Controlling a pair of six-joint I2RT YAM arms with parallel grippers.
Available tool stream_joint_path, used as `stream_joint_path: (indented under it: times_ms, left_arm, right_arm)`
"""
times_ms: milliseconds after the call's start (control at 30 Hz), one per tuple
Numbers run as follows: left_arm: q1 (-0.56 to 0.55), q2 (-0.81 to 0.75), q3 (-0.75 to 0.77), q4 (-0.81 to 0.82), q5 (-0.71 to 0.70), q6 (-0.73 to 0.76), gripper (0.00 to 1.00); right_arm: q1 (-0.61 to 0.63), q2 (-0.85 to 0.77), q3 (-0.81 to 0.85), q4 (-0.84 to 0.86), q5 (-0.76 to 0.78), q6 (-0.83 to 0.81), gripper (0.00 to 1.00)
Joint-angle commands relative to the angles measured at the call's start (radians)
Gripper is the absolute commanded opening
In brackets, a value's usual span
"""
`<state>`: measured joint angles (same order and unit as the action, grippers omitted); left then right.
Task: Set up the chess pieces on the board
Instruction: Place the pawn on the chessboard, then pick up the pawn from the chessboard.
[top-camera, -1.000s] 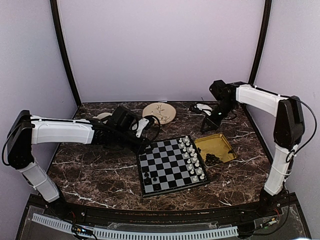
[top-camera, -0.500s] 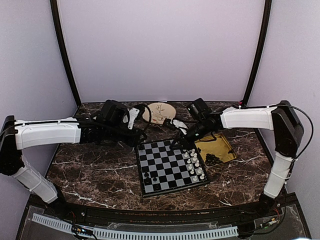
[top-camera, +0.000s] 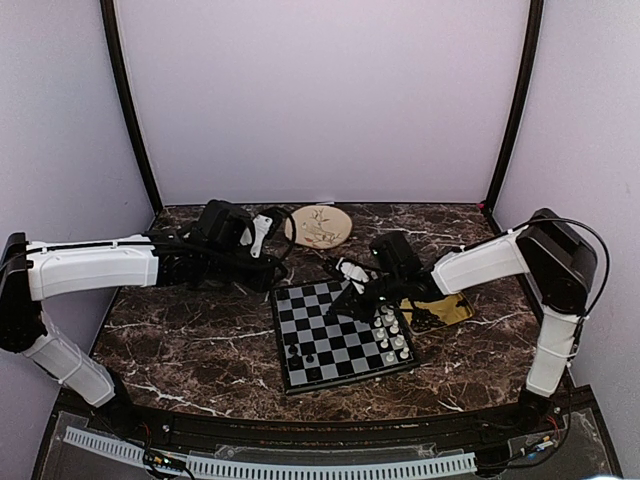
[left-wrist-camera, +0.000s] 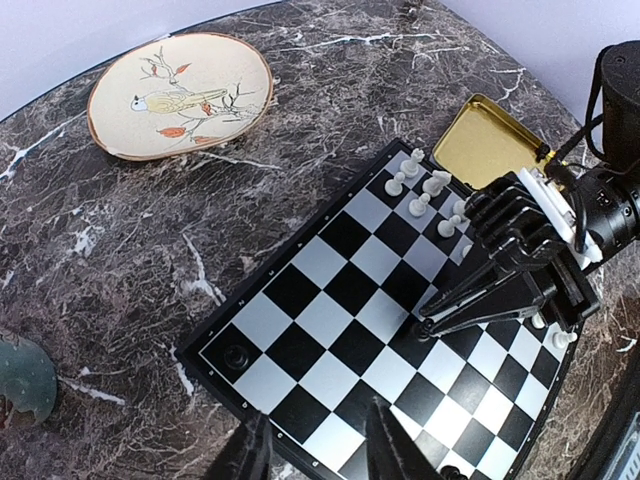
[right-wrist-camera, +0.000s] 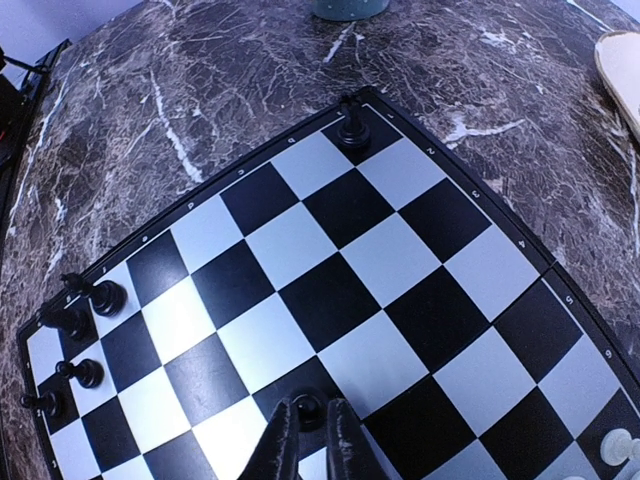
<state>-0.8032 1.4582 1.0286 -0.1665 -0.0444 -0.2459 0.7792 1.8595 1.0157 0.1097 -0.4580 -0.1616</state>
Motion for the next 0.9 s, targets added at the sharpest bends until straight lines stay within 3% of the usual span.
stream_joint_path:
  times_ms: [0, 233, 367, 667, 867]
  left_arm:
    - [0.004, -0.039, -0.026, -0.009, -0.009, -0.010, 0.34]
    - [0.004, -0.035, -0.045, 0.007, 0.008, -0.009, 0.35]
    - [0.004, -0.010, -0.031, -0.001, 0.048, 0.014, 0.35]
    - [0.002, 0.132, 0.115, -0.120, 0.214, 0.106, 0.35]
    - [-0.022, 0.277, 0.252, -0.263, 0.272, 0.172, 0.35]
  right_arm:
    - [0.012, 0.032, -0.015, 0.160, 0.033, 0.055, 0.15]
    - [0.006, -0.015, 0.039, 0.046, 0.045, 0.056, 0.24]
    - [-0.028, -0.087, 0.108, -0.112, 0.045, 0.056, 0.24]
    - [-0.231, -0.253, 0.187, -0.539, 0.045, 0.056, 0.24]
    - [-0.340, -0.521, -0.048, -0.589, 0.045, 0.056, 0.24]
